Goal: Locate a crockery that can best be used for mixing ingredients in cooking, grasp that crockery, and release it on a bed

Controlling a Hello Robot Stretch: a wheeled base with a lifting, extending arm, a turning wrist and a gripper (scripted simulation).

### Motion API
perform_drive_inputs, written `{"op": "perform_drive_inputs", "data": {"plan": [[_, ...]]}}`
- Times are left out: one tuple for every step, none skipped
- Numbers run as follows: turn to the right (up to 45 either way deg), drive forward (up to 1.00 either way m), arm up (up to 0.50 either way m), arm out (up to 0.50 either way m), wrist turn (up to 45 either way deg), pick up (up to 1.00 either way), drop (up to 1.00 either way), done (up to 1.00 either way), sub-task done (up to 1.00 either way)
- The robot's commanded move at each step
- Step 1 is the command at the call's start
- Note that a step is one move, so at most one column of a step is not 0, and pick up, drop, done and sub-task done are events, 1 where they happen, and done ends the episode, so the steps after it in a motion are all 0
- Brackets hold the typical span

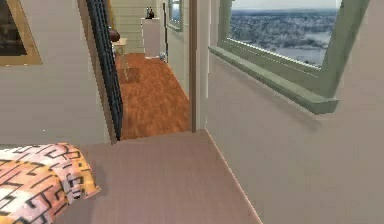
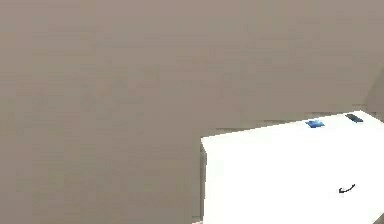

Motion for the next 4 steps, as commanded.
{"op": "perform_drive_inputs", "data": {"plan": [[-12.0, 0.00, 0.00, 0.00, 0.0, 0.00, 0.00, 0.00, 0.00], [0.0, 1.00, 0.00, 0.00, 0.0, 0.00, 0.00, 0.00, 0.00], [0.0, 1.00, 0.00, 0.00, 0.0, 0.00, 0.00, 0.00, 0.00], [-3.0, 0.00, 0.00, 0.00, 0.0, 0.00, 0.00, 0.00, 0.00]]}}
